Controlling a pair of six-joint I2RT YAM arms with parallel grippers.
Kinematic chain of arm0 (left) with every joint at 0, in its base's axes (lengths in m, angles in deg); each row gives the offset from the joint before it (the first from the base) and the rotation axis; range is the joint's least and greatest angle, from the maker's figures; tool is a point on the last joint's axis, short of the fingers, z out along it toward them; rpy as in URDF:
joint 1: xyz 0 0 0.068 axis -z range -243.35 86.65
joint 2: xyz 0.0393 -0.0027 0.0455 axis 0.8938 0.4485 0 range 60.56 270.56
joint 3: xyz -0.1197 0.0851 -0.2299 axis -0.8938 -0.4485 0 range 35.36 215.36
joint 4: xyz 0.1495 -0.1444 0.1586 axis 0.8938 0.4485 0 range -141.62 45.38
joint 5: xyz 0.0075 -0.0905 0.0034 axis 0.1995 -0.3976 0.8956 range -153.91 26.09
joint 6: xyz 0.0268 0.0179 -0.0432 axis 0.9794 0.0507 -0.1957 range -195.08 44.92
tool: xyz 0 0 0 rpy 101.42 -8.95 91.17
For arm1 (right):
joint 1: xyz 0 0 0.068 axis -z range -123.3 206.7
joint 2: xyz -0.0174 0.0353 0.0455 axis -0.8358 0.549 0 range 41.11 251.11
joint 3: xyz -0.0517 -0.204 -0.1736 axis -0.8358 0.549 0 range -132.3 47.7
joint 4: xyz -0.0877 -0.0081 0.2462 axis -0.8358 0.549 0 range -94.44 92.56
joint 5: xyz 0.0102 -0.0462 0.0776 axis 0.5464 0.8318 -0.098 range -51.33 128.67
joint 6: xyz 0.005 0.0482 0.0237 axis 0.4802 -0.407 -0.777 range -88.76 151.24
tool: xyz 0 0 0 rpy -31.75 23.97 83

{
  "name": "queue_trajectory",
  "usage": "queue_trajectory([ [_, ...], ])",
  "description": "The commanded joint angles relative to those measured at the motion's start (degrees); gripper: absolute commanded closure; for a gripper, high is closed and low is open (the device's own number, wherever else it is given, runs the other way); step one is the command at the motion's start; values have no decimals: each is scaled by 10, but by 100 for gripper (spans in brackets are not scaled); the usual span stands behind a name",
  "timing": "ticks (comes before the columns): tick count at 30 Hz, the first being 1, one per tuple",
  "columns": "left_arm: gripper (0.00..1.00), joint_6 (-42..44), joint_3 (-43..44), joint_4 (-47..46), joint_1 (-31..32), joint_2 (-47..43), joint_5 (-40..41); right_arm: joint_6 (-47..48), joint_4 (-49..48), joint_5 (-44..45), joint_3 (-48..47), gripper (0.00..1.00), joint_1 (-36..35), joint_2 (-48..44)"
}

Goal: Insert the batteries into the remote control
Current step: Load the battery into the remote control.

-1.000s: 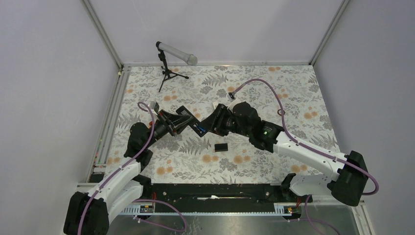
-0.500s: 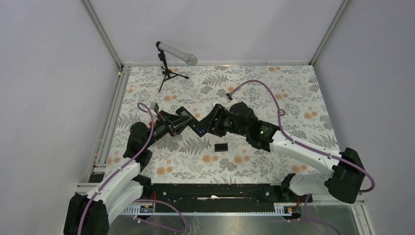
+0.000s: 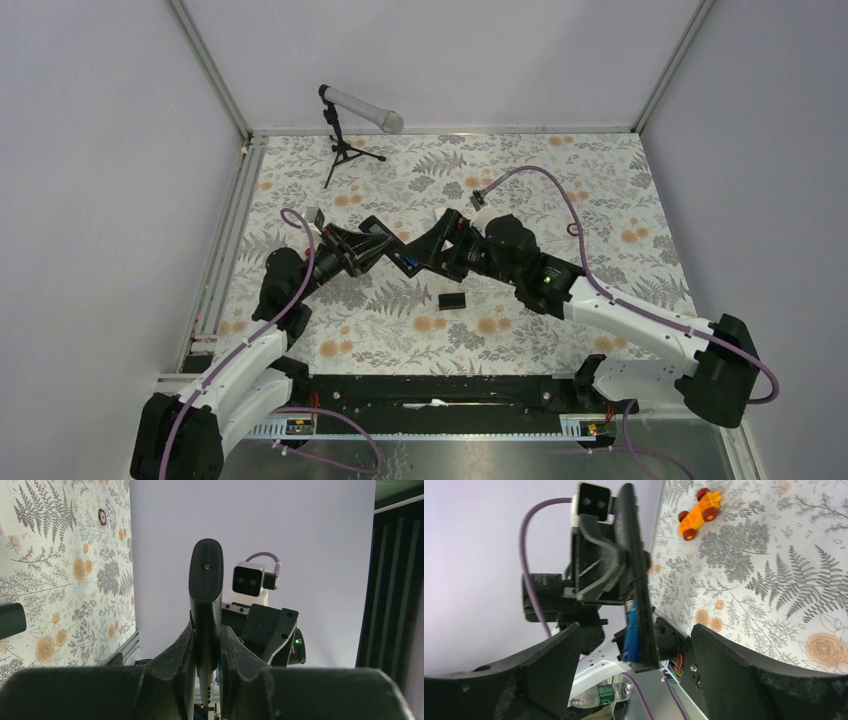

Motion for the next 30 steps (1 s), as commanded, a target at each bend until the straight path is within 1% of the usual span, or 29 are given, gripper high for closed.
queue_trajectory([
  [1,100,-16,25,-47,-4,3,12,7,-56,5,14,12,0,-38],
  [4,100,-44,26,-66,-4,5,17,-3,-105,3,49,13,0,-55],
  [8,100,-72,33,-66,-4,5,18,-15,-178,5,85,18,0,-68],
  [13,100,-97,33,-73,-4,5,19,-19,-208,-2,89,20,0,-61],
  [17,100,-102,33,-70,-4,6,17,-29,-242,-6,96,24,1,-54],
  [20,100,-108,29,-73,-4,8,19,-33,-245,-8,94,27,0,-48],
  [23,100,-119,27,-82,-4,9,21,-40,-238,-7,92,38,1,-42],
  [26,100,-126,31,-84,-4,7,20,-44,-218,-13,78,45,1,-31],
  [30,100,-130,35,-75,-3,3,20,-40,-219,-17,73,47,1,-25],
])
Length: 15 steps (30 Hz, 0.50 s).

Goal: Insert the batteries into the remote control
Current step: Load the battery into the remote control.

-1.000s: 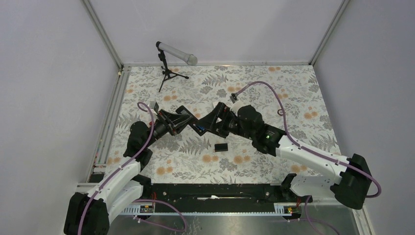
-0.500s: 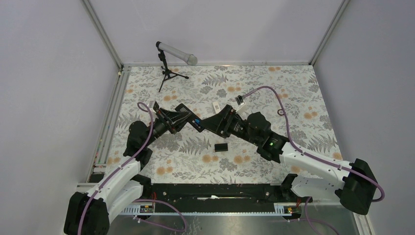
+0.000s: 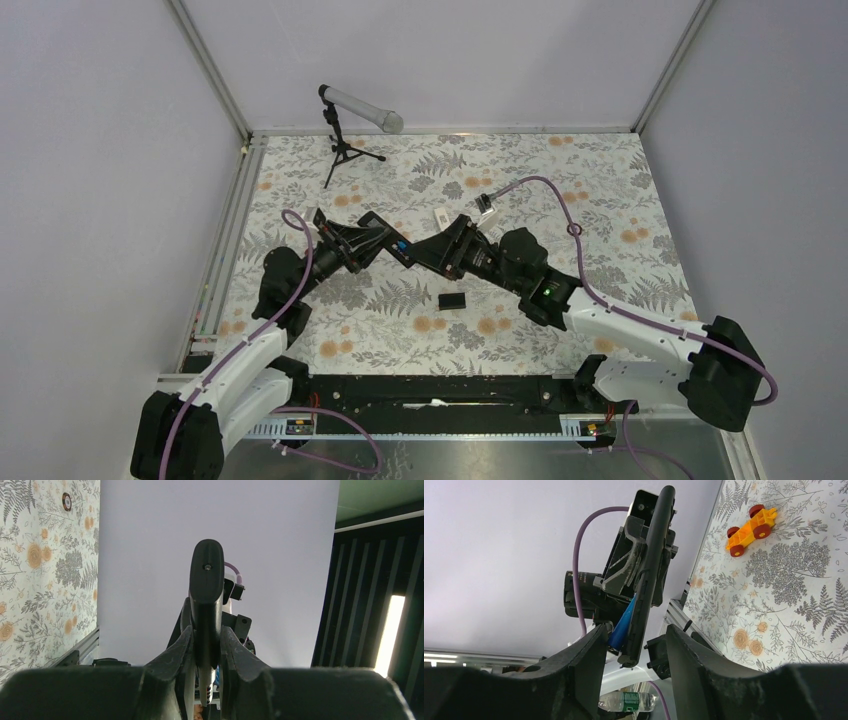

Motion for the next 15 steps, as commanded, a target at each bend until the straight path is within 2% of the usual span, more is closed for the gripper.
queue_trajectory([
  [1,100,-23,28,-43,-2,-5,15,0,-12,-7,-19,47,1,5],
  [8,100,-17,44,-40,-2,-15,5,-20,16,-15,-33,63,4,28],
  [15,100,-28,68,-38,-1,-15,-12,-46,18,-25,-32,70,9,46],
])
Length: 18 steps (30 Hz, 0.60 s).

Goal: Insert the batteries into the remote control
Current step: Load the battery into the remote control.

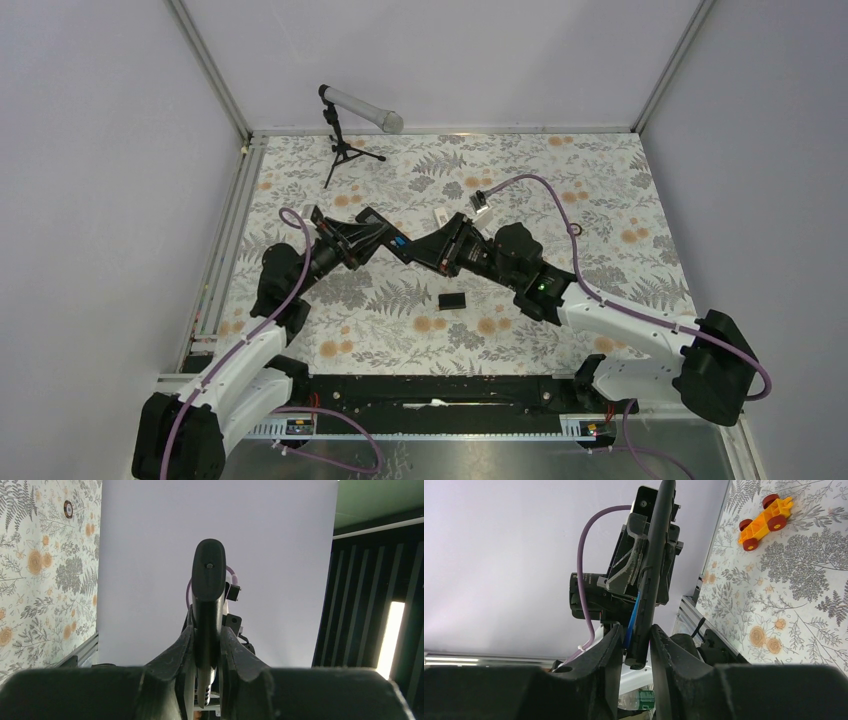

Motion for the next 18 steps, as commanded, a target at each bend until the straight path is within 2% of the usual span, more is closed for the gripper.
queue_trajectory([
  [1,100,-29,56,-57,4,-16,-16,-12,21,-8,-13,72,6,20],
  [5,100,-13,59,-47,4,-18,-19,-24,31,-14,-11,75,12,22],
  [9,100,18,66,-36,3,-18,-22,-32,-1,-17,18,70,21,-1],
  [11,100,42,73,-25,2,-18,-23,-25,4,-16,22,57,25,-12],
  [13,100,76,84,3,2,-19,-26,-2,25,-24,13,32,27,-18],
  [14,100,93,90,19,2,-18,-28,16,29,-33,7,23,27,-18],
  [16,100,116,94,28,0,-15,-34,49,26,-53,-2,13,27,-15],
  [18,100,133,97,27,-2,-10,-40,59,22,-59,0,10,27,-17],
])
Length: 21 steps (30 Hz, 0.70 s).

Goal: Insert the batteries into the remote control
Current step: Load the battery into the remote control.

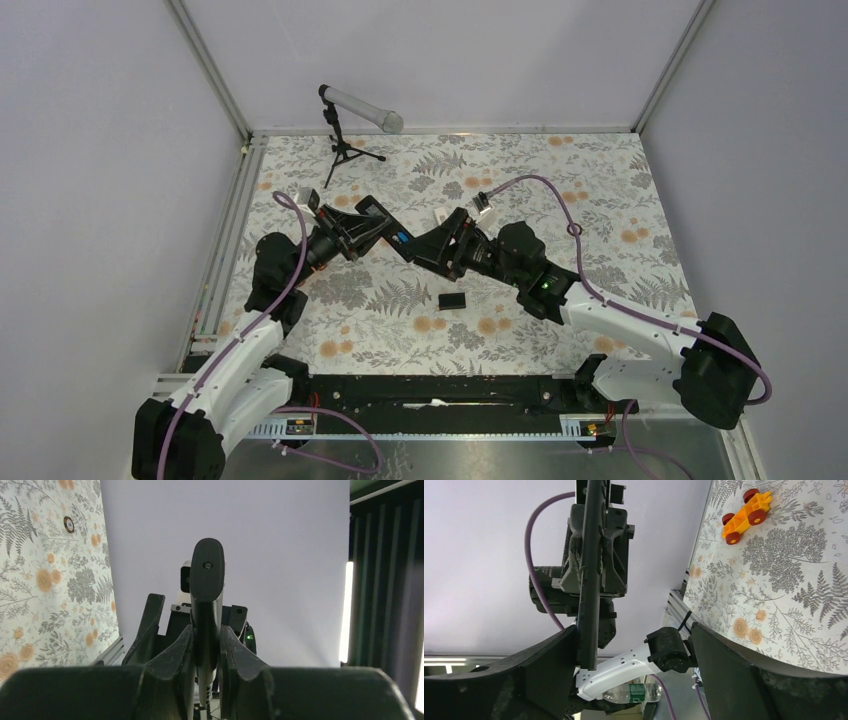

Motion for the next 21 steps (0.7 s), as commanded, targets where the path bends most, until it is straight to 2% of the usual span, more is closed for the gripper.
queue_trajectory([
  [1,100,56,38,-18,-2,-4,-25,56,-6,-29,-7,9,3,-12],
  [4,100,73,38,-14,-3,1,-28,53,-44,-30,7,9,4,-21],
  [14,100,97,37,-1,-5,2,-31,71,-73,-30,4,8,4,-29],
  [16,100,99,38,1,-5,1,-32,68,-58,-15,2,17,5,-28],
  [18,100,102,38,2,-5,-1,-33,69,-43,-8,-3,32,4,-24],
  [21,100,108,38,11,-6,-4,-33,70,-44,-14,-10,48,4,-16],
])
